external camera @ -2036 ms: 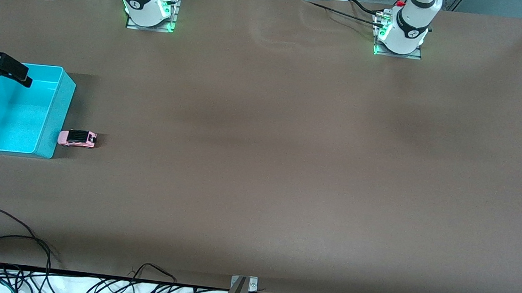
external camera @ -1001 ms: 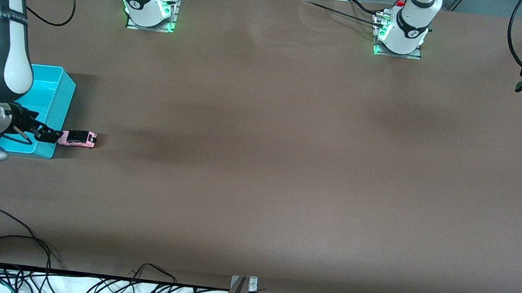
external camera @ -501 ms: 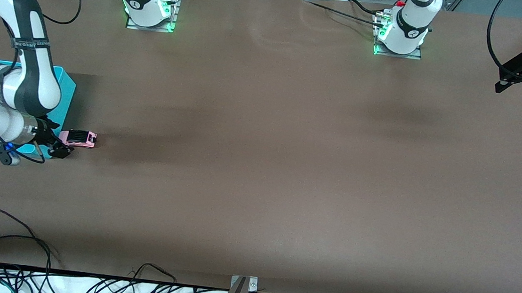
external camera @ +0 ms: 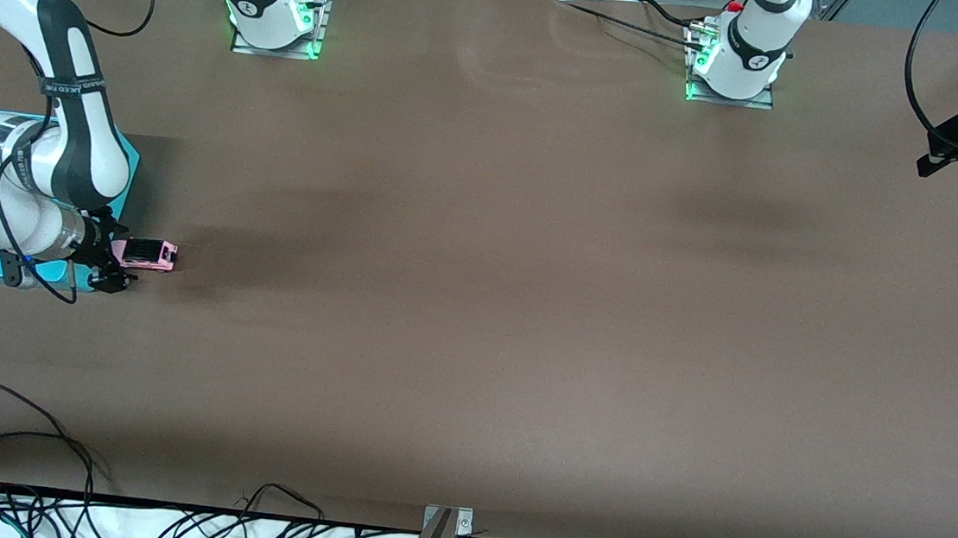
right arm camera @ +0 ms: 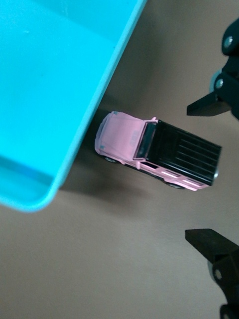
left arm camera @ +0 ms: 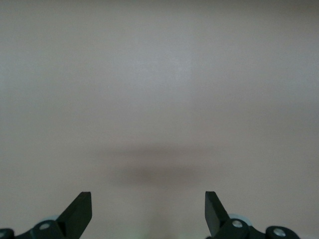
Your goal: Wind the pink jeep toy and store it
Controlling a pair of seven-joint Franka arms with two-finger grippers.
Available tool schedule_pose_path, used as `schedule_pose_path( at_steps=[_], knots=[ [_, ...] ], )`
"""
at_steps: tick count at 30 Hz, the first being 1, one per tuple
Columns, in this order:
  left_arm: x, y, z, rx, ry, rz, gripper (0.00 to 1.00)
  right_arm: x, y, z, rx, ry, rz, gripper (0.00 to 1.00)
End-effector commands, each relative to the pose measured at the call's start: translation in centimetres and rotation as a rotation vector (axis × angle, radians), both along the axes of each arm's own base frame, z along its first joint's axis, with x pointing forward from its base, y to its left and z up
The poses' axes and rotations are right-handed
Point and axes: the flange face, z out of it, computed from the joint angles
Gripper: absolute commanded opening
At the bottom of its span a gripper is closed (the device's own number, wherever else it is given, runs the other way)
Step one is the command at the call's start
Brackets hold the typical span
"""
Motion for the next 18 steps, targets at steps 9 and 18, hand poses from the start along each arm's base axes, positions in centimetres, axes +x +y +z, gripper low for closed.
schedule_pose_path(
  at_steps=[9, 18],
  knots=[
    [3.5, -0.4, -2.7, -0.030, 0.044, 0.009, 1.00, -3.9, 0.0, -2.7, -0.014, -0.077, -0.184, 1.00],
    [3.7, 0.7, -2.3, -0.102, 0.010, 0.071, 1.00, -4.9, -0.8, -3.0, -0.024, -0.075, -0.255, 0.86]
  ],
)
